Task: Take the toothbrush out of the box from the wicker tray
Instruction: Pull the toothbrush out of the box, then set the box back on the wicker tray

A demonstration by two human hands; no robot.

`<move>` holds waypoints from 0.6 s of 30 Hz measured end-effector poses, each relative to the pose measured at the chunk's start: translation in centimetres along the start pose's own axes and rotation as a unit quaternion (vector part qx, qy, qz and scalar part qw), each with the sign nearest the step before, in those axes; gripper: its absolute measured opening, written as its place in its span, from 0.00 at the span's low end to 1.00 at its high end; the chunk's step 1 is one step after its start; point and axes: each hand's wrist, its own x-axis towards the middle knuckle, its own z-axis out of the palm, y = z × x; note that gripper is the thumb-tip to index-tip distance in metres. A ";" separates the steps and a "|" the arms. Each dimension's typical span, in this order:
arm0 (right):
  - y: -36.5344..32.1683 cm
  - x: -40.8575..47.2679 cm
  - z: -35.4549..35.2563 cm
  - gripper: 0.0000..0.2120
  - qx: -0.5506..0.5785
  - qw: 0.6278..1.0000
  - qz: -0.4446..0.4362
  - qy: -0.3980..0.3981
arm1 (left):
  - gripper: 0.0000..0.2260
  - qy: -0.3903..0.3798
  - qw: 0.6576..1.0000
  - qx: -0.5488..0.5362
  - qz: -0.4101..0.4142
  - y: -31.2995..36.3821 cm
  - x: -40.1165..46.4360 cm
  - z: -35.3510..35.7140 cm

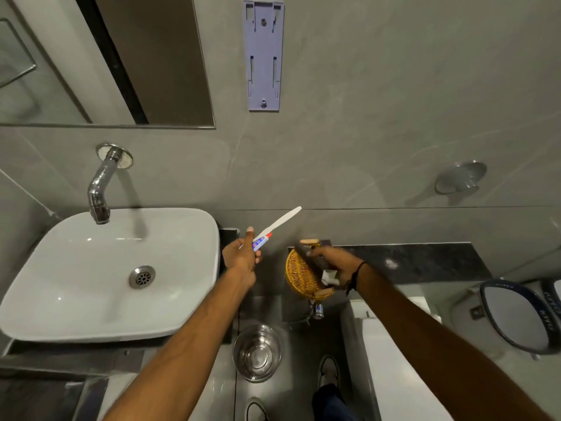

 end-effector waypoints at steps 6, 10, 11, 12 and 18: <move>3.7 2.2 4.8 0.22 -0.477 0.877 -0.056 0.029 | 0.19 -0.001 1.000 0.017 0.021 -1.0 0.3 0.0; 5.4 3.0 7.4 0.23 -0.569 0.821 -0.040 -0.008 | 0.18 -0.007 0.999 0.023 0.029 -1.8 0.3 -0.1; 5.5 3.2 7.9 0.23 -0.575 0.818 -0.030 -0.019 | 0.17 -0.008 0.999 0.027 0.029 -1.9 0.2 -0.1; 5.5 3.4 8.1 0.23 -0.556 0.830 -0.015 -0.029 | 0.17 -0.009 0.999 0.031 0.029 -2.0 0.2 -0.1; 4.2 3.6 5.6 0.17 -0.488 0.862 -0.096 0.094 | 0.17 -0.005 0.998 0.046 0.031 -2.5 0.2 -0.1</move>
